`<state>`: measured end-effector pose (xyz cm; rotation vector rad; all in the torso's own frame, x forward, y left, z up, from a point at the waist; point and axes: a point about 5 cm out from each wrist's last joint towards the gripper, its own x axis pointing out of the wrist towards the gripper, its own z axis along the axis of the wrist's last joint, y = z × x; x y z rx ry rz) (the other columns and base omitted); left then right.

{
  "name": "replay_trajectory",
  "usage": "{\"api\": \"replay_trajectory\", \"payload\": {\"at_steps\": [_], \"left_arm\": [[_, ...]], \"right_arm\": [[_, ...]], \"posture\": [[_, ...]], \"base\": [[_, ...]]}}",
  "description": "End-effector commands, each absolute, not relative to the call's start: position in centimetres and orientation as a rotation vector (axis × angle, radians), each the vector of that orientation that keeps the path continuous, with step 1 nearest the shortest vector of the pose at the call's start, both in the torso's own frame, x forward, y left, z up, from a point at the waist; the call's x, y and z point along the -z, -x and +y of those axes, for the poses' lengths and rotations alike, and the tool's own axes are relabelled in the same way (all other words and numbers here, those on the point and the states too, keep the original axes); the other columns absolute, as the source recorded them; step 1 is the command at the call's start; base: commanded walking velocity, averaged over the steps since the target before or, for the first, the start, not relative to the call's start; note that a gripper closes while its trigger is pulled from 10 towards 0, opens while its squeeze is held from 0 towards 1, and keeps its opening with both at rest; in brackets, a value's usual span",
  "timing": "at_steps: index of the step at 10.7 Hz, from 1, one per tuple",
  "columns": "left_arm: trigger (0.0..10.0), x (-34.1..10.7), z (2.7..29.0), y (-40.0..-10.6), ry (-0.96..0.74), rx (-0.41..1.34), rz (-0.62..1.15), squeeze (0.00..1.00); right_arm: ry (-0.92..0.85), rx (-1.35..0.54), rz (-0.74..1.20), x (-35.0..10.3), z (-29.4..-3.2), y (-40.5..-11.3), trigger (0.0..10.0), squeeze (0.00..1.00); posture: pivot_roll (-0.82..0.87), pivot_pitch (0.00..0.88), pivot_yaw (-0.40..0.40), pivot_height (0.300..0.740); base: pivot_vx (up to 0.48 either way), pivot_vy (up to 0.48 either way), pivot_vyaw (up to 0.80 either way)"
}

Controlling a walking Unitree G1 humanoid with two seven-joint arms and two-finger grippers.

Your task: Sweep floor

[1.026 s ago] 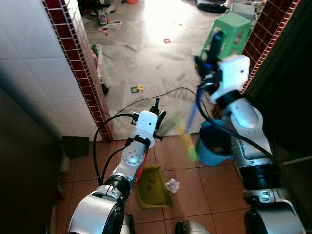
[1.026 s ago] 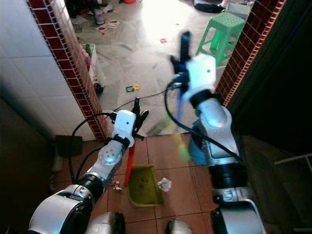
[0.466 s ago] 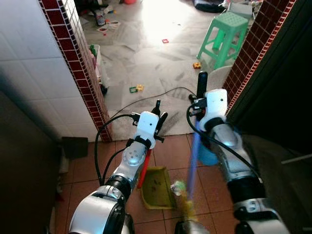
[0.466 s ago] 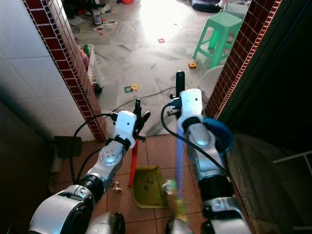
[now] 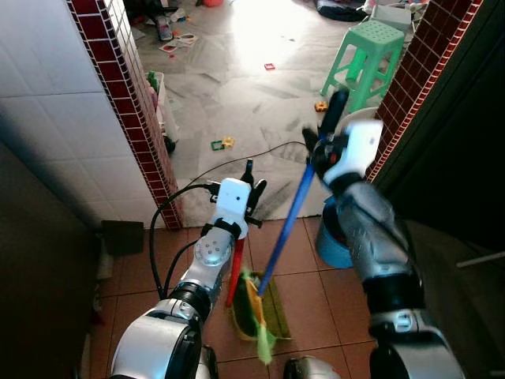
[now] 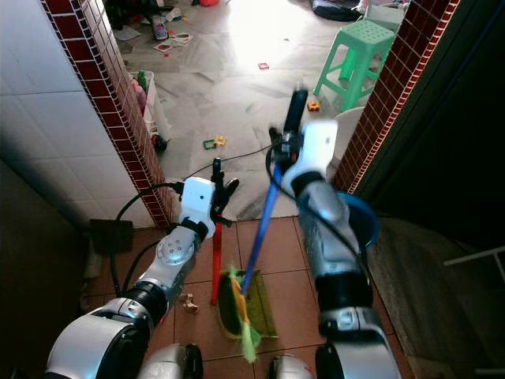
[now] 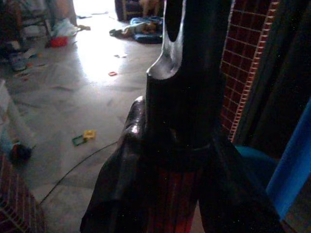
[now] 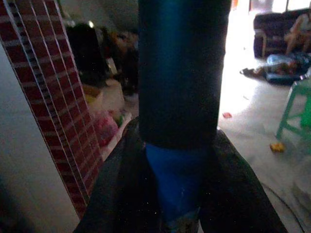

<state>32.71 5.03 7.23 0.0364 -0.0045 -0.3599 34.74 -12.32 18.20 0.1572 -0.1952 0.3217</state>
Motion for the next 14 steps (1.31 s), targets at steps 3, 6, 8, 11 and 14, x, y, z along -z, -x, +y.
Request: {"api": "replay_trajectory", "payload": {"at_steps": [3,6,8,11,14], "left_arm": [[10.0,-8.5,4.4,-33.5,-0.01,0.398,-0.019,0.0],[10.0,-8.8,5.1,-33.9,0.079,0.372,-0.026,0.0],[10.0,-10.1,6.8,-34.6,0.083,0.325,-0.098,0.0],[10.0,-12.6,9.1,-35.7,0.091,0.263,-0.208,0.0],[10.0,-15.0,10.0,-36.1,0.104,0.251,-0.305,0.0]], "right_arm": [[-0.156,-0.352,-0.306,-21.0,-12.6,-34.8,10.0,0.0],[-0.081,-0.356,-0.339,-21.7,-13.0,-34.9,10.0,0.0],[-0.018,-0.342,-0.354,-21.7,-13.9,-34.9,10.0,0.0],[0.044,-0.323,-0.336,-21.5,-13.8,-34.8,10.0,0.0],[0.034,-0.325,-0.333,-20.9,-13.3,-34.8,10.0,0.0]], "posture": [[-0.12,0.011,-0.002,0.74],[-0.12,0.012,0.0,0.74],[-0.11,0.016,-0.006,0.74],[-0.09,0.043,-0.025,0.74],[-0.06,0.017,-0.016,0.74]], "base": [[0.0,0.0,0.0],[0.0,0.0,0.0],[0.0,0.0,0.0],[0.0,0.0,0.0],[0.0,0.0,0.0]]}}
